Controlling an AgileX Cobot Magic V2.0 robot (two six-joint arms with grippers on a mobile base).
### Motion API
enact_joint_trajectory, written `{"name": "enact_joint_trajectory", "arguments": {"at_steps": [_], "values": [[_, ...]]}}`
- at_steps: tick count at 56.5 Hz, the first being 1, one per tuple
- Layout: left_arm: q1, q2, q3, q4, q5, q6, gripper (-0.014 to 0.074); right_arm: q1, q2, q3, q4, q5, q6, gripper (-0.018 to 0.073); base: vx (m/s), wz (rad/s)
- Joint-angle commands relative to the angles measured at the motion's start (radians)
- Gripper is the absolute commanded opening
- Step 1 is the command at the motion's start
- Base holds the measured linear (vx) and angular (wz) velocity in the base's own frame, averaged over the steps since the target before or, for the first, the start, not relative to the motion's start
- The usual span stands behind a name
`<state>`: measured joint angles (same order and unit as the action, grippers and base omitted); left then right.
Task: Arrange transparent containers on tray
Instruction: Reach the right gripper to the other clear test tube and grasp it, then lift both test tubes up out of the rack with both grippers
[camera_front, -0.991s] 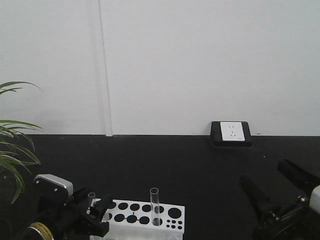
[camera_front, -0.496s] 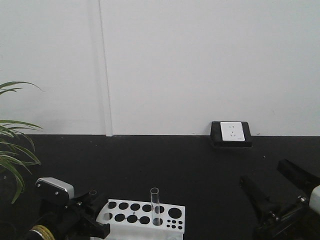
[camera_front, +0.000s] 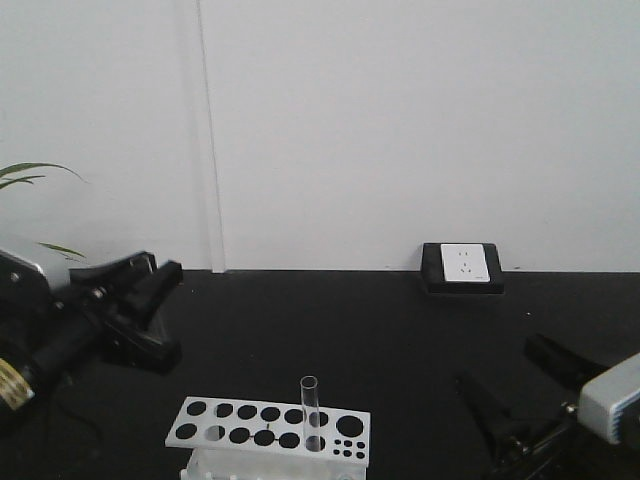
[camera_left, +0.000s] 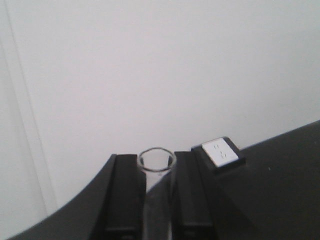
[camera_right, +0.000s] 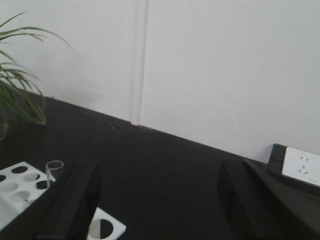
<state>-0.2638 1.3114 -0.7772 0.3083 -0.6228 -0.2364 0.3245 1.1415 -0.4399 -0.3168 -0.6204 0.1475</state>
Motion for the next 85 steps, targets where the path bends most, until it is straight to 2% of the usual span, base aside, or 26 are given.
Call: {"name": "enact_joint_trajectory", "arguments": {"at_steps": [1,9,15,26,33,48,67,71,76,83,85], "values": [[-0.006,-0.12,-0.073,0.03,0.0,-0.01,-0.0003,-0.002,0.055,-0.059,-0.096,-0.139,0.059,0.054,0.0,0.0],[-0.006,-0.208,-0.13,0.031,0.067,-0.063,-0.0003,-0.002,0.221,-0.11,-0.251,-0.287,0.184,0.054,0.0,0.0],[-0.006,-0.228,-0.15,0.031,0.098,-0.065,-0.0003,0.006,0.339,-0.16,-0.304,-0.381,0.258,0.054,0.0,0.0],[-0.006,-0.231,-0.157,0.031,0.147,-0.102,-0.0003,0.085,0.484,-0.257,-0.316,-0.407,0.263,0.054,0.0,0.0],[-0.006,-0.231,-0.157,0.031,0.147,-0.111,-0.0003,0.105,0.536,-0.303,-0.308,-0.408,0.263,0.054,0.0,0.0],[-0.006,-0.231,-0.157,0.026,0.147,-0.111,-0.0003,0.105,0.62,-0.384,-0.27,-0.404,0.263,0.054,0.0,0.0],[-0.006,-0.231,-0.157,0.024,0.15,-0.111,-0.0003,0.105,0.767,-0.503,-0.271,-0.406,0.268,0.0535,0.0,0.0],[-0.006,-0.231,-0.157,0.024,0.156,-0.111,-0.0003,0.105,0.774,-0.506,-0.27,-0.414,0.268,0.049,0.0,0.0],[-0.006,-0.231,-0.157,0.024,0.166,-0.111,-0.0003,0.105,0.774,-0.506,-0.271,-0.417,0.268,0.0371,0.0,0.0],[-0.006,-0.231,-0.157,0.024,0.169,-0.111,-0.0003,0.105,0.774,-0.506,-0.271,-0.437,0.268,0.0111,0.0,0.0],[-0.006,-0.231,-0.157,0.024,0.169,-0.111,-0.0003,0.105,0.771,-0.506,-0.273,-0.444,0.274,0.001,0.0,0.0]]}}
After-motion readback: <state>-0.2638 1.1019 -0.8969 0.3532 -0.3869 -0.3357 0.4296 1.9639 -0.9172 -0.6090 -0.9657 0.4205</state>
